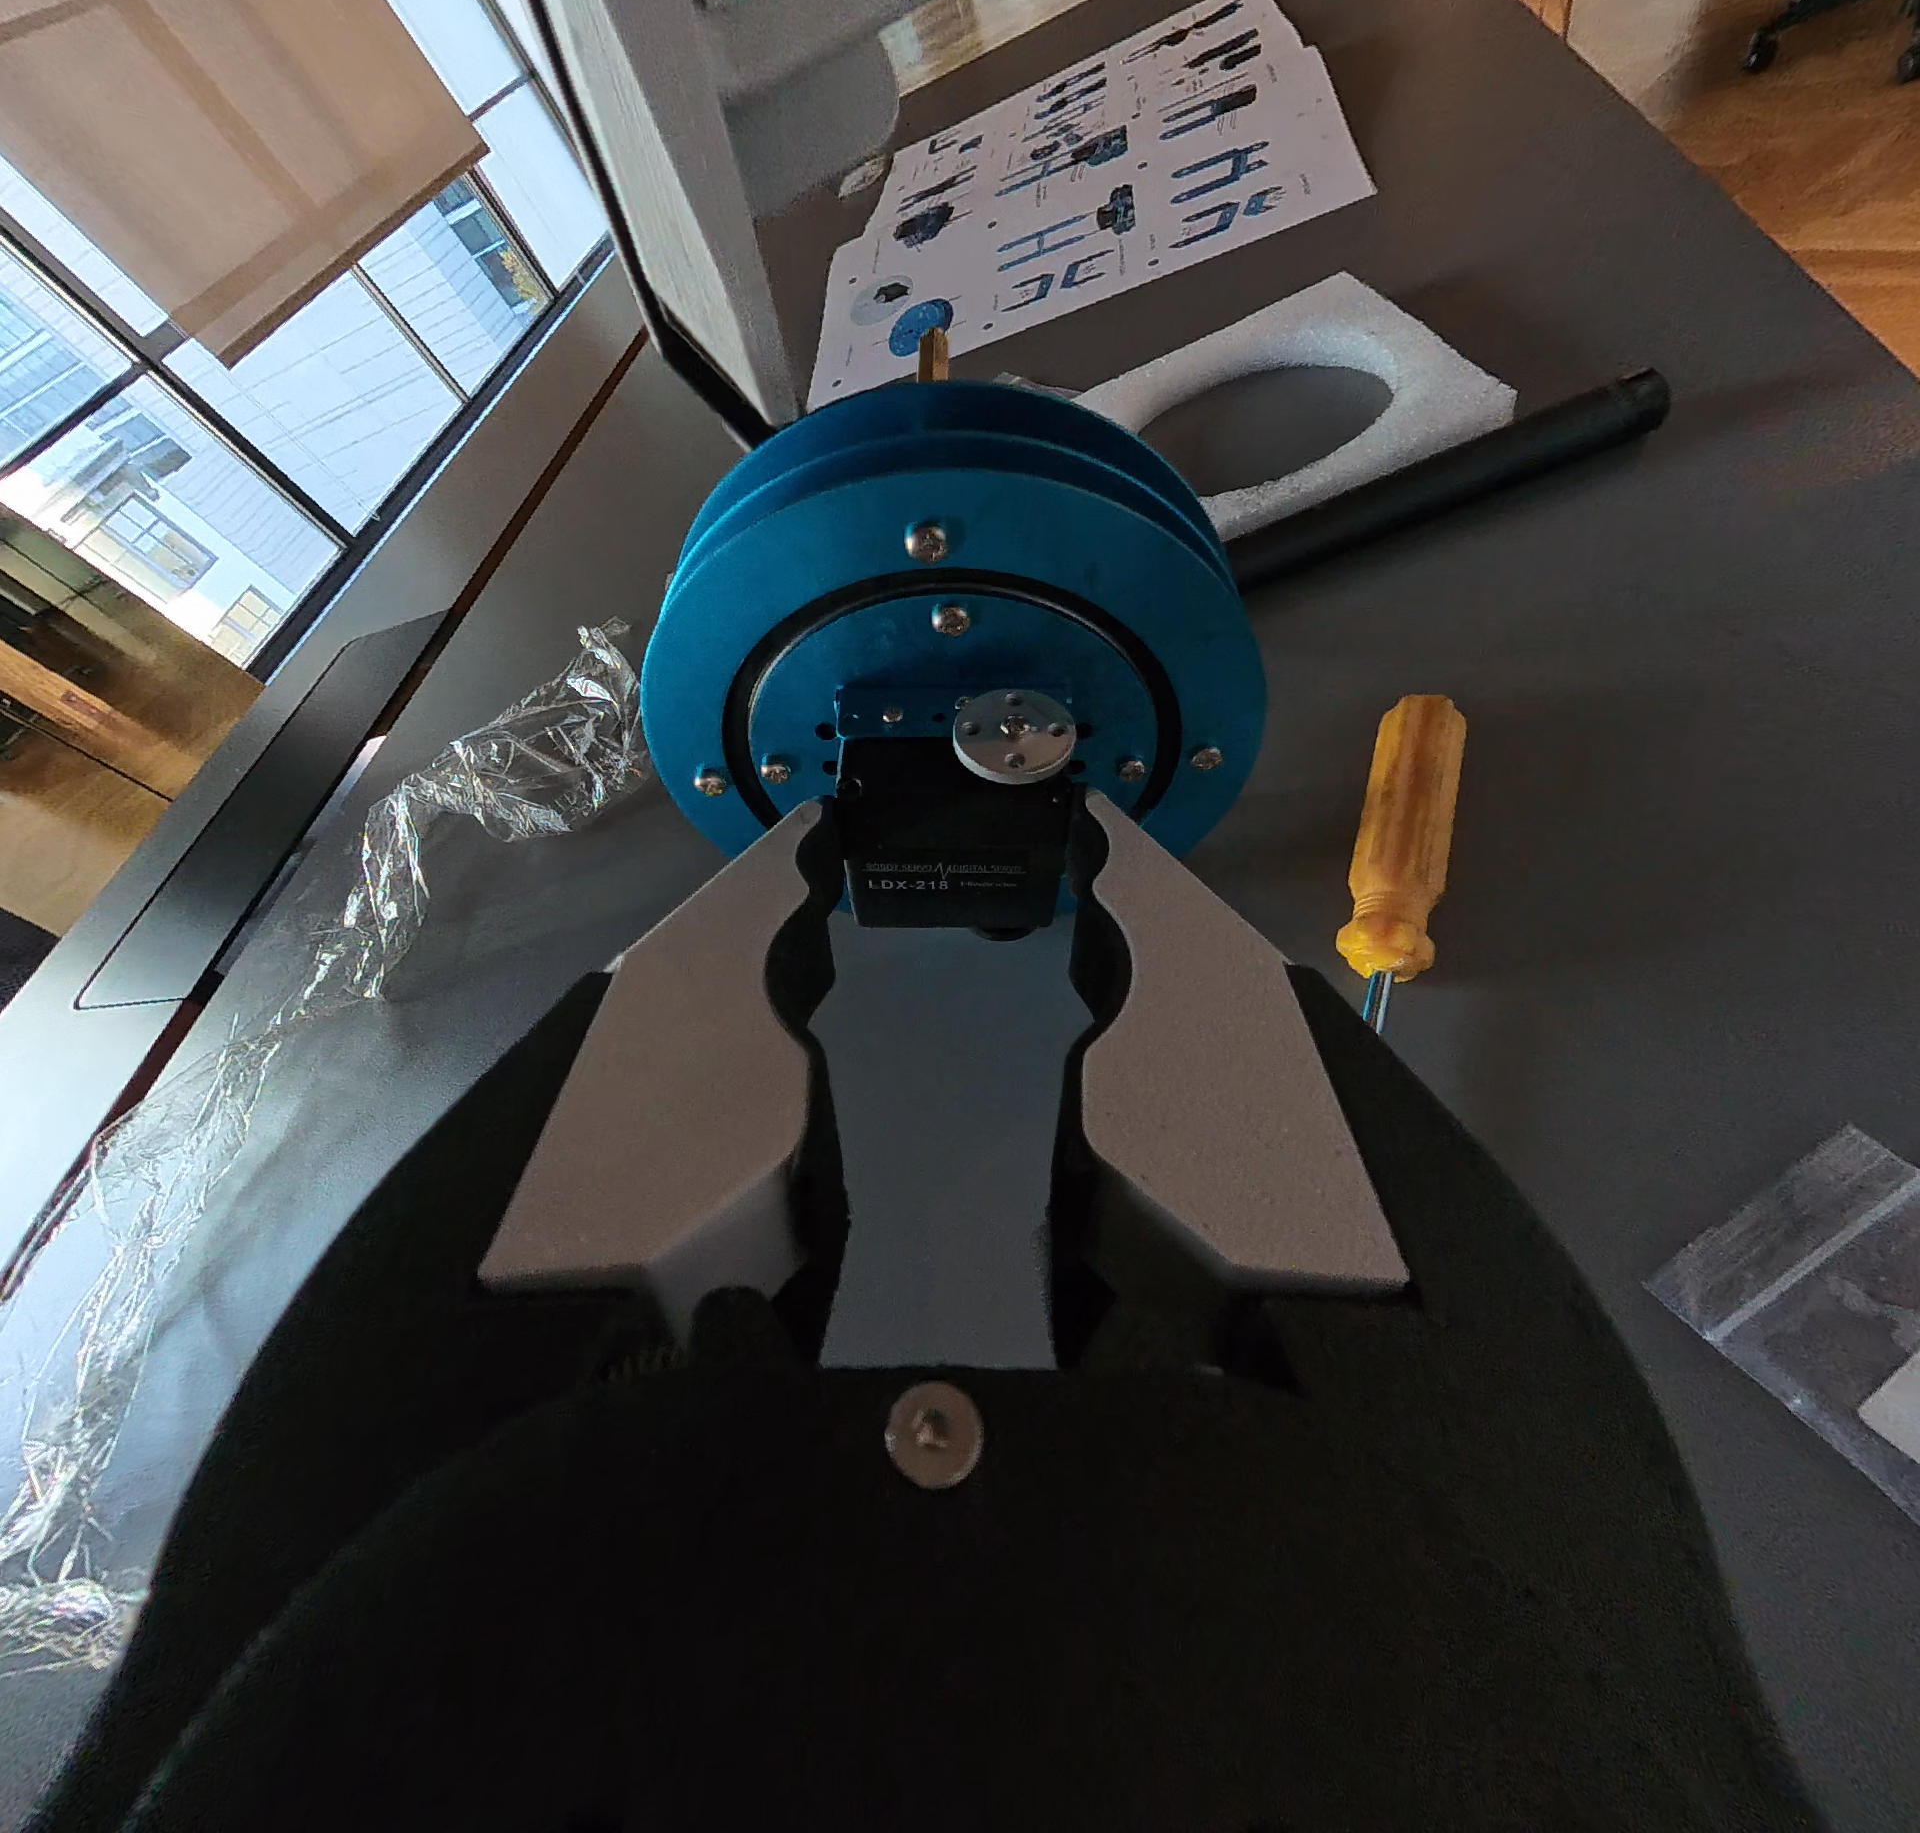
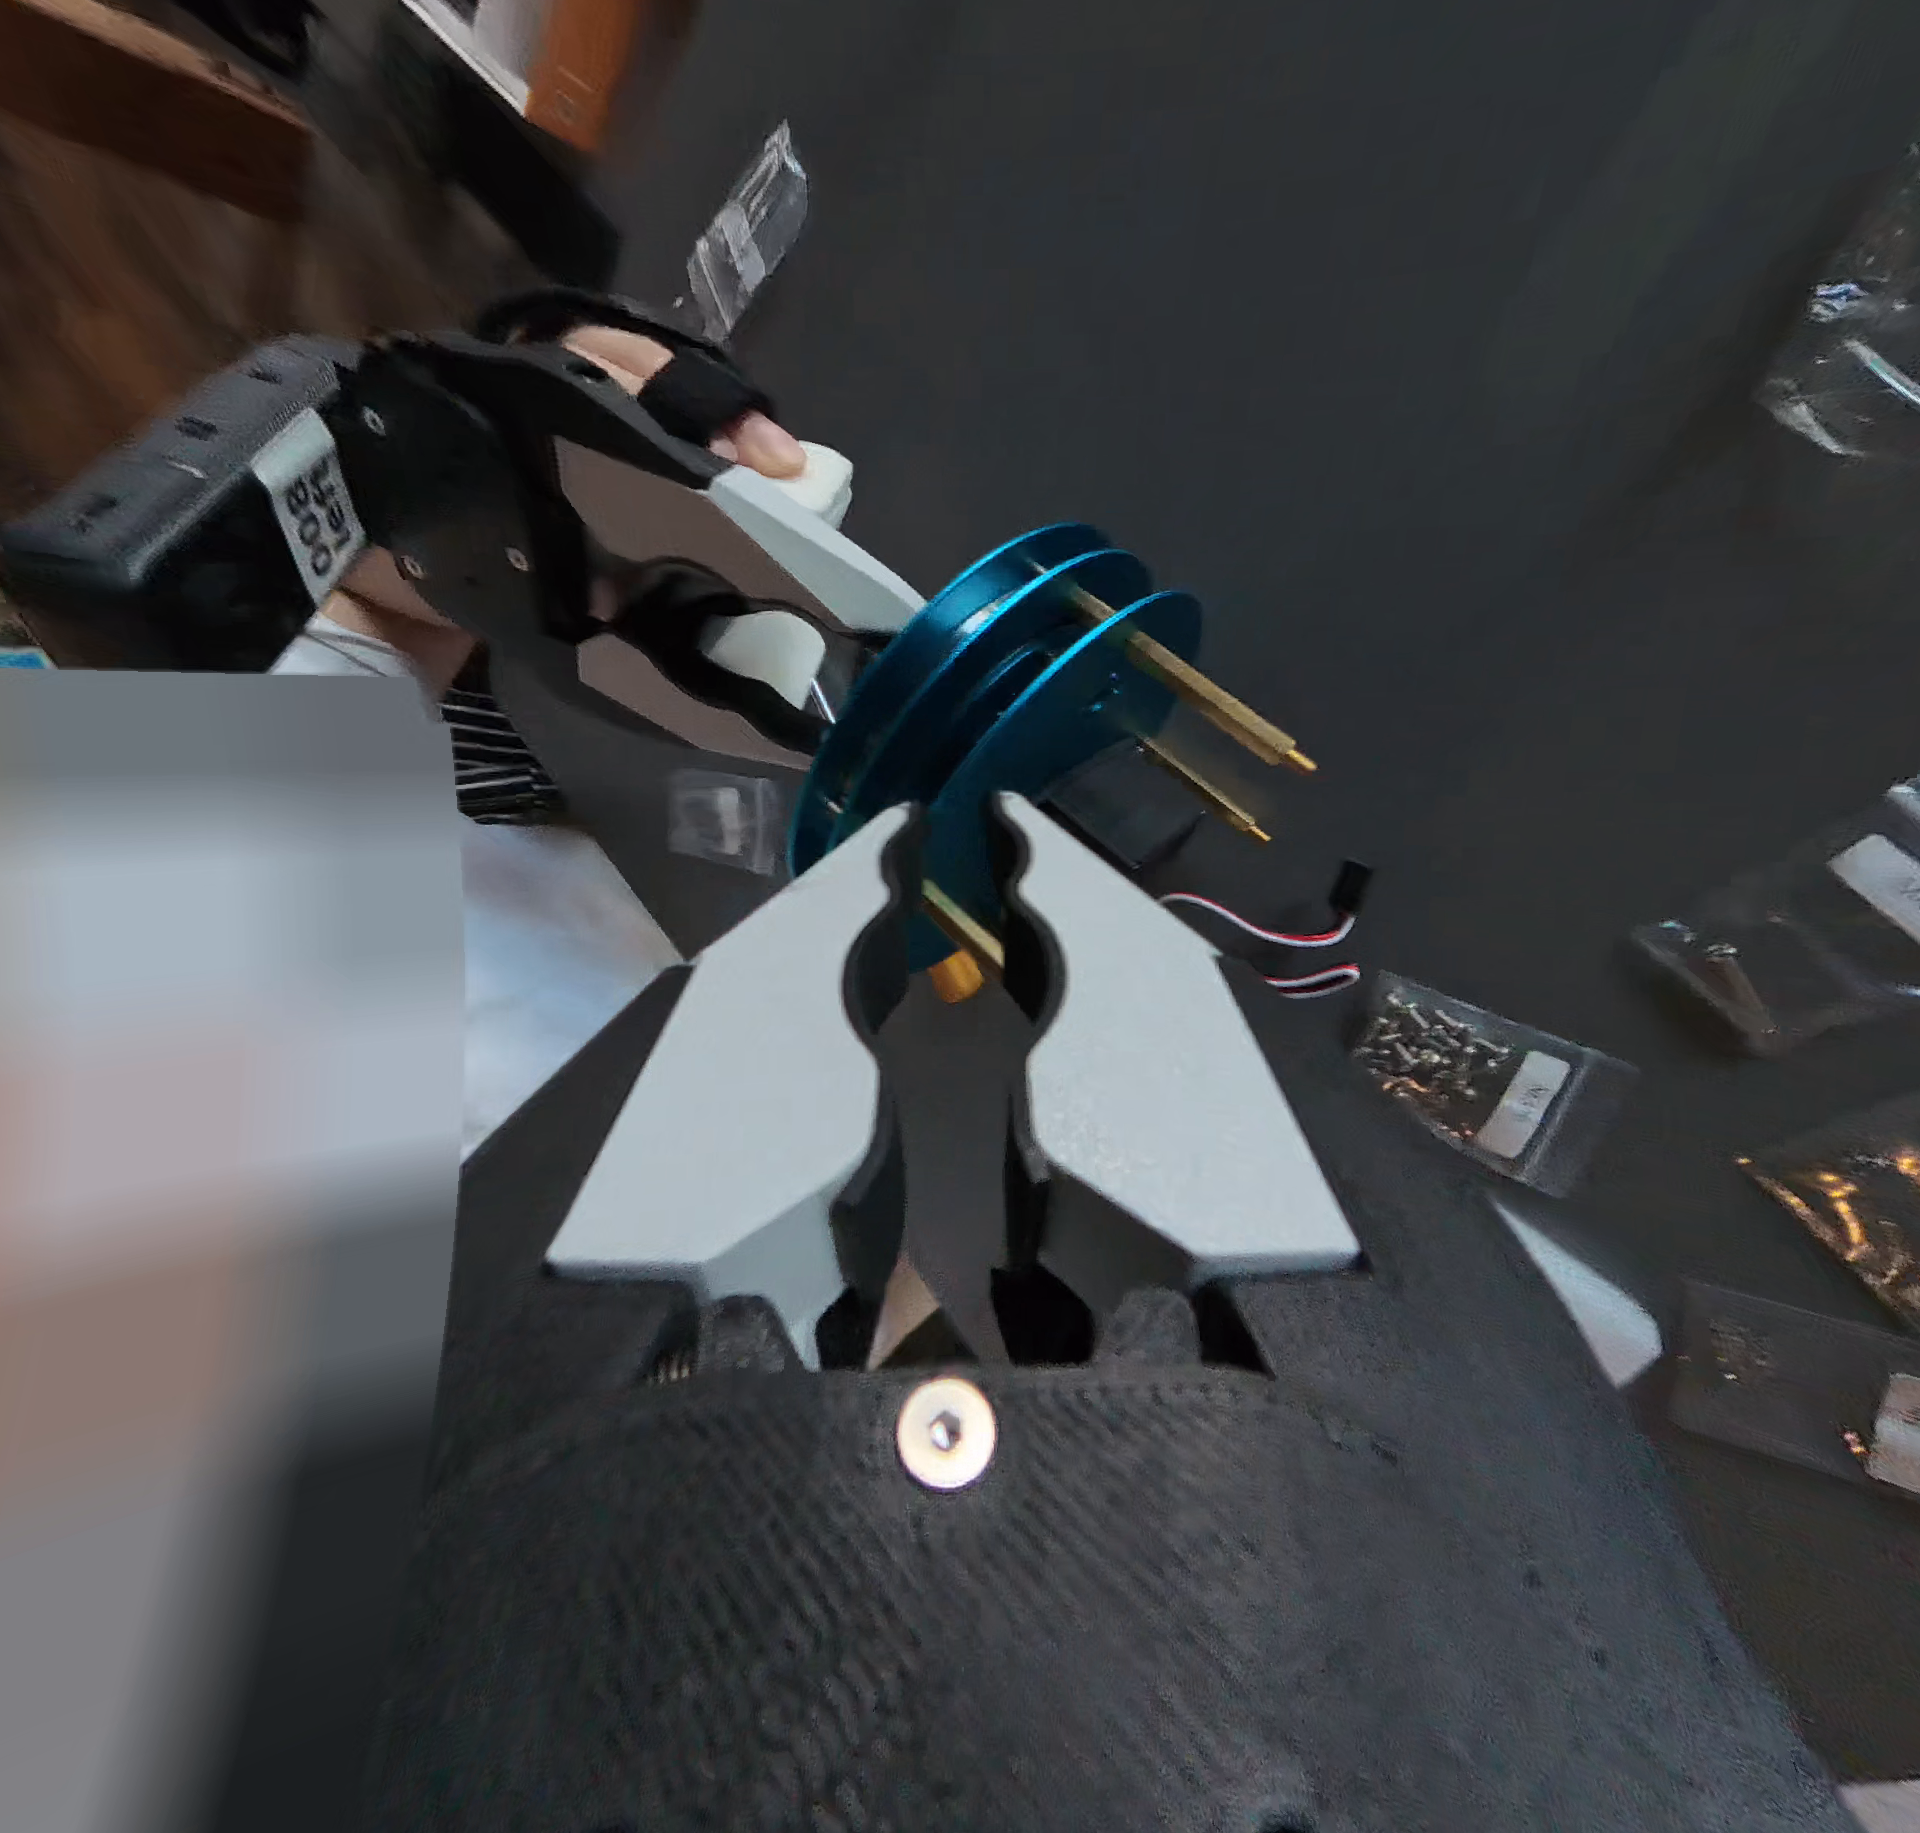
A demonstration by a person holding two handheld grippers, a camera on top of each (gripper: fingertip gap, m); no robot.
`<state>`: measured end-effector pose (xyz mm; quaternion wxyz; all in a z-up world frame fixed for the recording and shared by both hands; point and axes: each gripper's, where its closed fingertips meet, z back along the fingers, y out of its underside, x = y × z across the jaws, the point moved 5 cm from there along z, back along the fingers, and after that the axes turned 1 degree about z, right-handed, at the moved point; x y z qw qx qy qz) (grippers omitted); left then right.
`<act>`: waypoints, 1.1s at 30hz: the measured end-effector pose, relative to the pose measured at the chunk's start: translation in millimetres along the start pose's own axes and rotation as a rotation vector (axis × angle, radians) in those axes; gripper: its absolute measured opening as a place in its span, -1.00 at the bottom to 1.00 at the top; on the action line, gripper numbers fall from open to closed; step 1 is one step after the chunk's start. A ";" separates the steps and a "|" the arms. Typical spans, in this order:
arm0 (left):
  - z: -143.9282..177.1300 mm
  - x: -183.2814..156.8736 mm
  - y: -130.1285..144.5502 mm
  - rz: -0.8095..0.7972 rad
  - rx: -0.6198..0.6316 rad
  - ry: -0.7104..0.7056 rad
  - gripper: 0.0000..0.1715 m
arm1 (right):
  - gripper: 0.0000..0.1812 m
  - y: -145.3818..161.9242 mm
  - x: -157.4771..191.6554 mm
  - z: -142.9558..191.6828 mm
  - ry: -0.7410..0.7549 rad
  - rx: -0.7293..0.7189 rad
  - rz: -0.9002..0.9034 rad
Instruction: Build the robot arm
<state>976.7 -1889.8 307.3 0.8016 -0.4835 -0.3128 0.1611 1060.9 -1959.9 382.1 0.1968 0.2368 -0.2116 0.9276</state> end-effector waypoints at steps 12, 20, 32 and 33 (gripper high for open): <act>-0.4 -3.8 -3.2 0.025 0.043 -0.052 -0.52 | -0.91 0.1 4.8 -17.1 0.172 0.179 -0.182; 0.3 2.0 -1.5 0.155 0.054 -0.059 -0.52 | -0.92 -12.4 2.8 -21.2 0.285 0.175 -0.117; 2.5 -5.2 -13.0 0.153 0.079 -0.099 -0.53 | -0.98 -5.8 3.0 -19.1 0.367 0.226 -0.103; 2.7 -5.8 -13.6 0.145 0.085 -0.102 -0.53 | -0.98 -5.0 3.3 -18.9 0.364 0.223 -0.104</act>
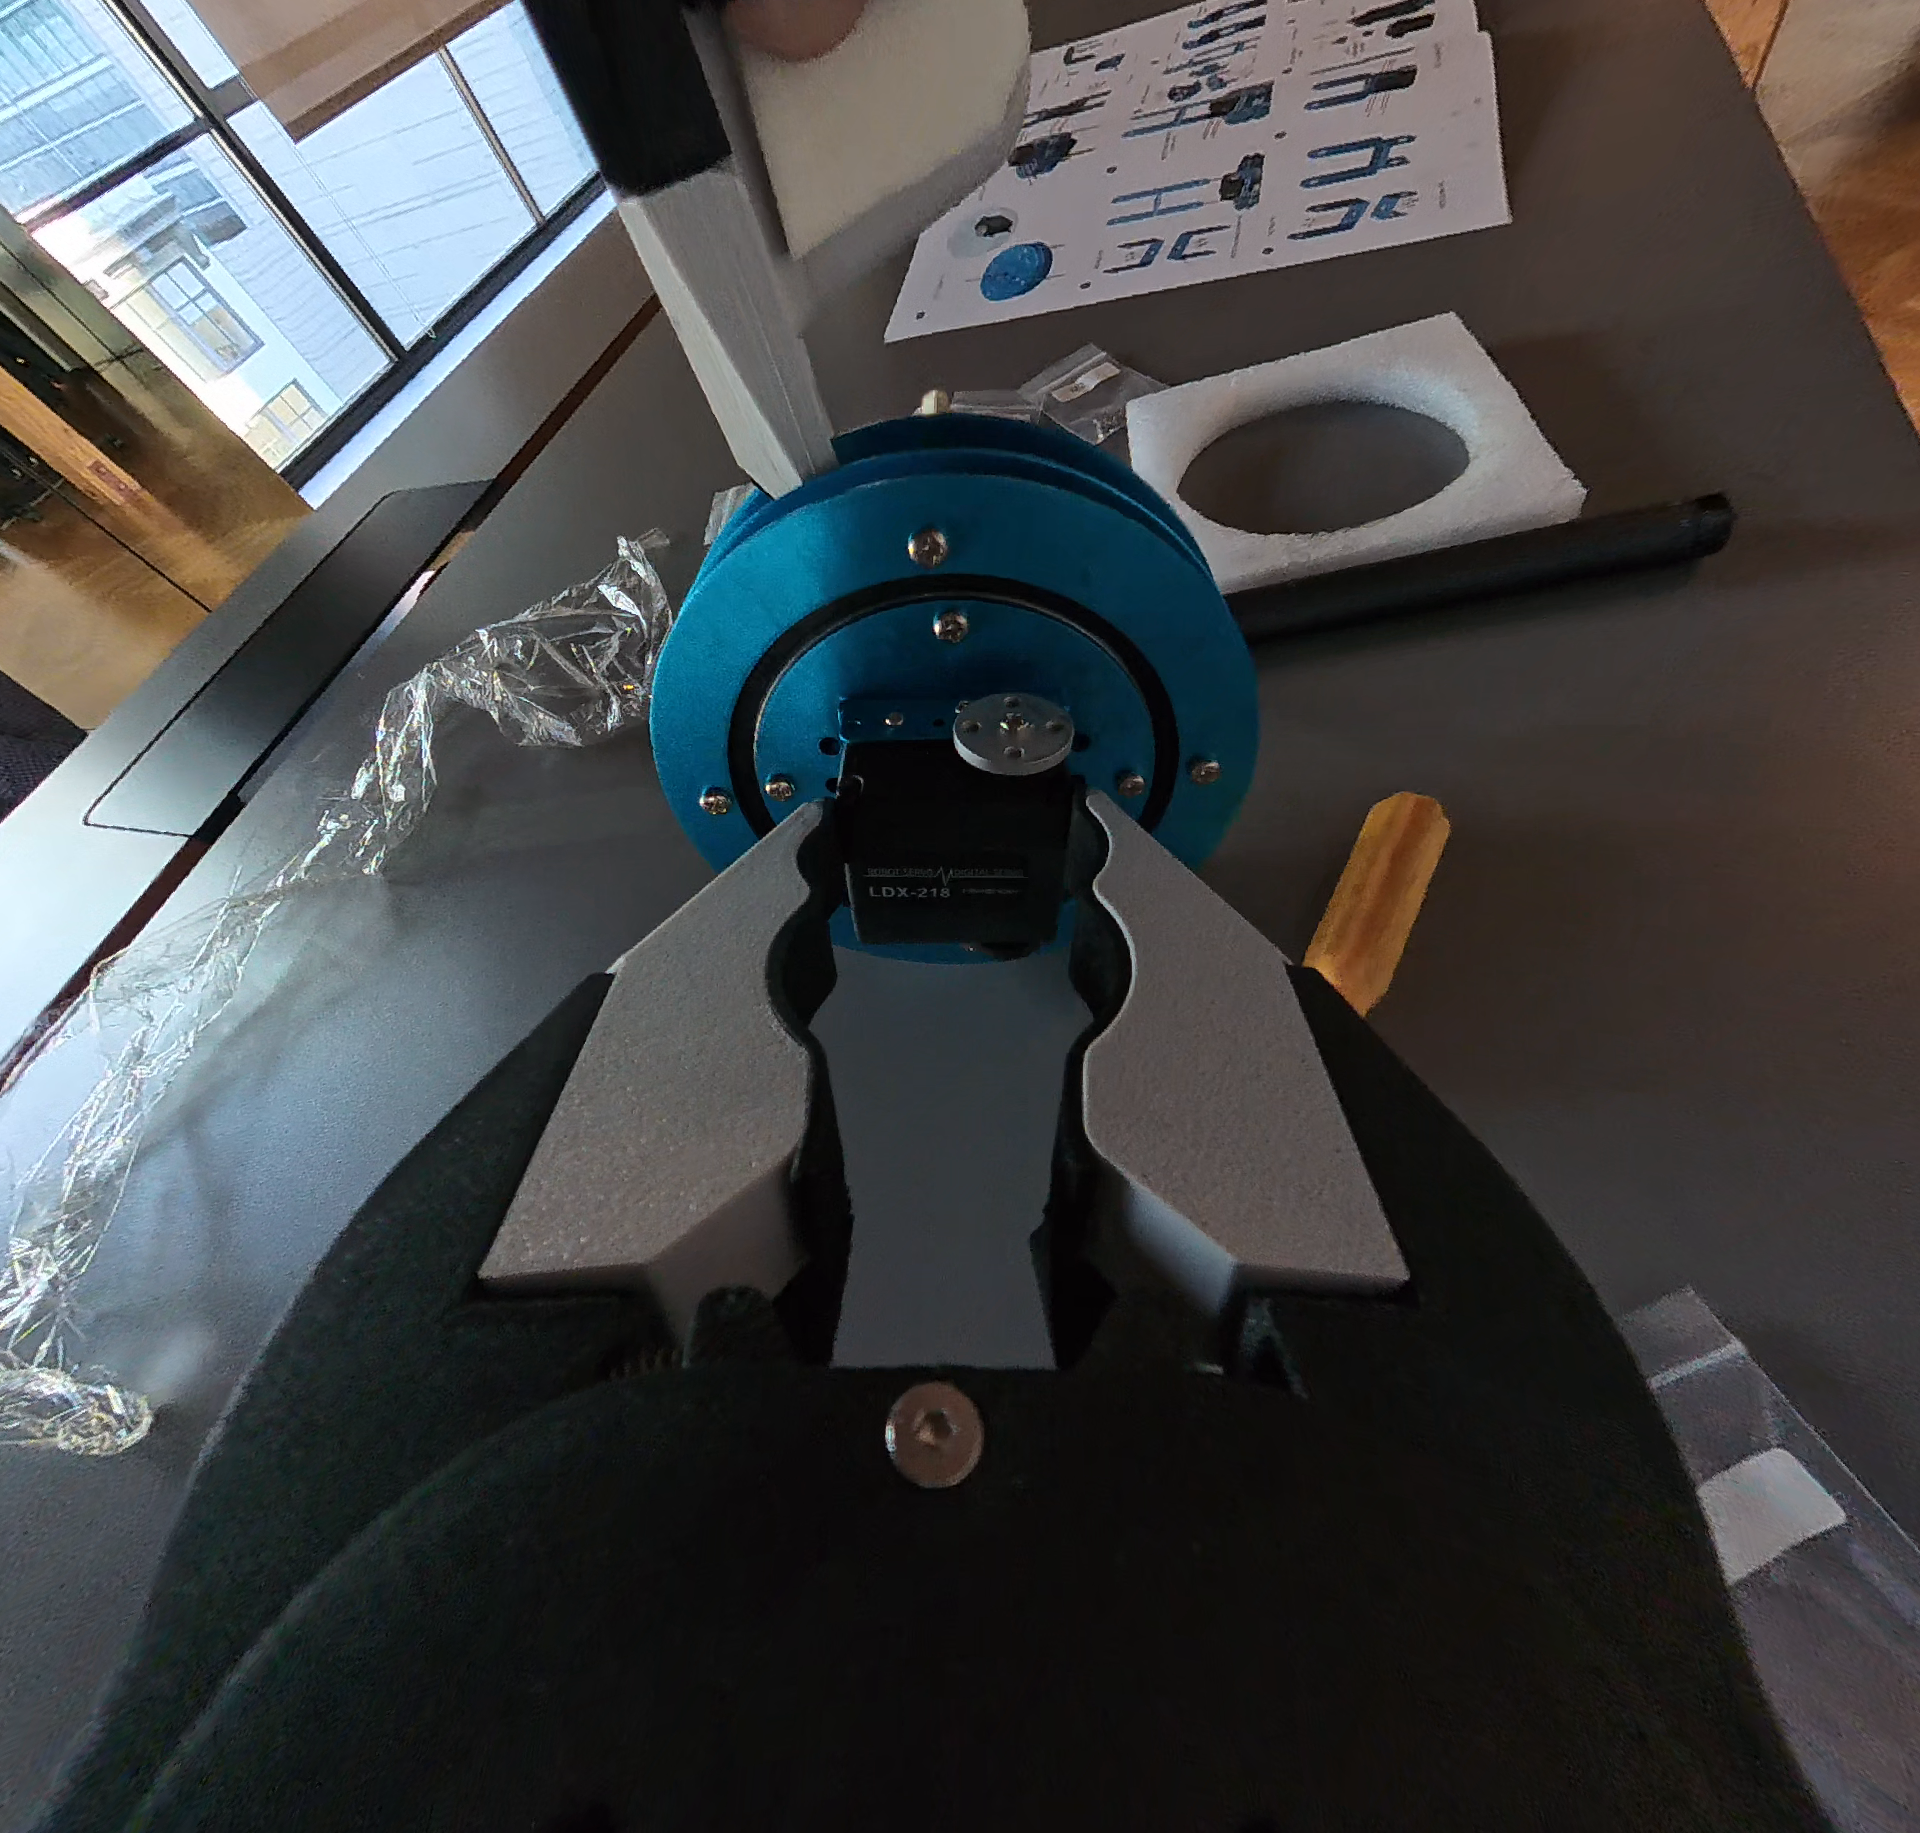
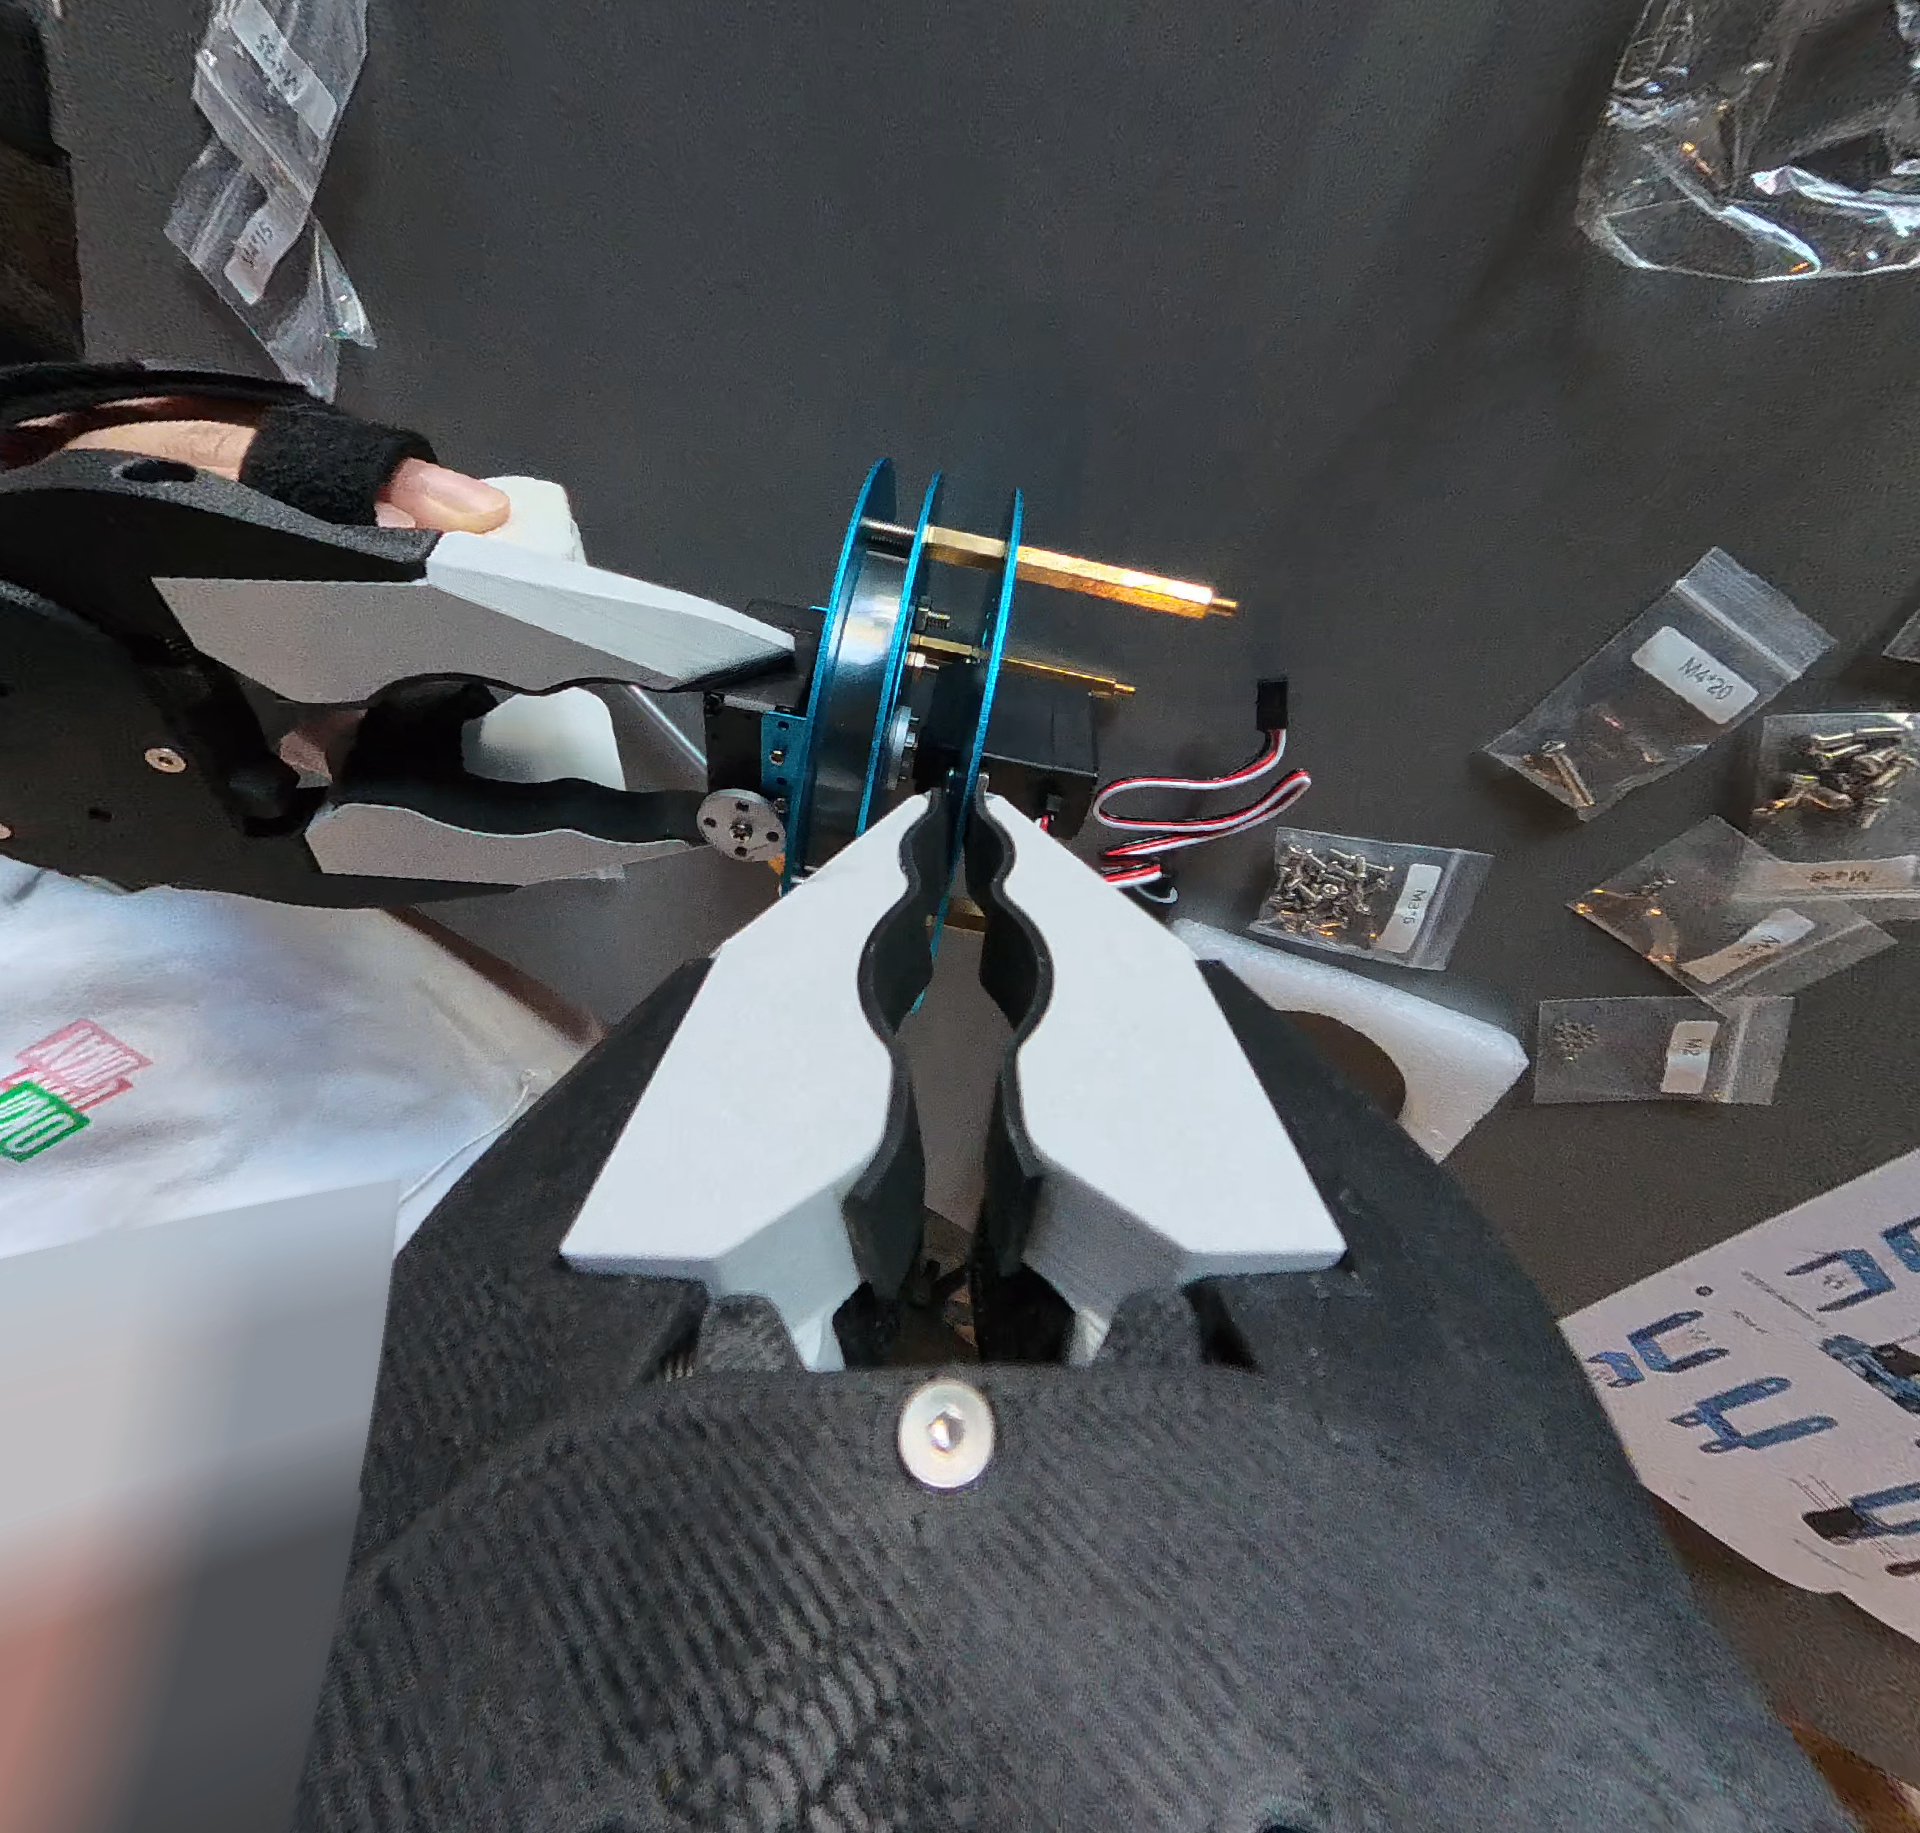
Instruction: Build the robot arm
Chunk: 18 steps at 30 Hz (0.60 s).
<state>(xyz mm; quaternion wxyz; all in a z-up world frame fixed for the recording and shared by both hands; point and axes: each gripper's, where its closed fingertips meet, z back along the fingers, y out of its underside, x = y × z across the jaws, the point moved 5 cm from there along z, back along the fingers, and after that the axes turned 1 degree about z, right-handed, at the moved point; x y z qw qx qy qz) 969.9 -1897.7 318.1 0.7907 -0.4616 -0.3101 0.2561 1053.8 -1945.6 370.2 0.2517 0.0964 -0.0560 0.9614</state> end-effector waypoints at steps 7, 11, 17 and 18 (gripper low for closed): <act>1.0 -1.1 -20.8 -0.044 -0.007 -0.032 -0.53 | -0.98 7.3 -0.6 20.3 0.023 -0.031 0.013; -9.9 -7.9 -54.6 -0.073 -0.032 -0.019 -0.53 | -0.99 27.5 -11.1 51.0 0.060 -0.048 -0.009; -52.3 -46.3 -98.3 -0.032 -0.074 0.095 -0.53 | -0.98 86.9 -49.3 77.5 0.070 -0.002 -0.114; -60.7 -54.6 -99.9 -0.023 -0.069 0.115 -0.53 | -0.98 96.8 -56.2 75.4 0.067 0.013 -0.131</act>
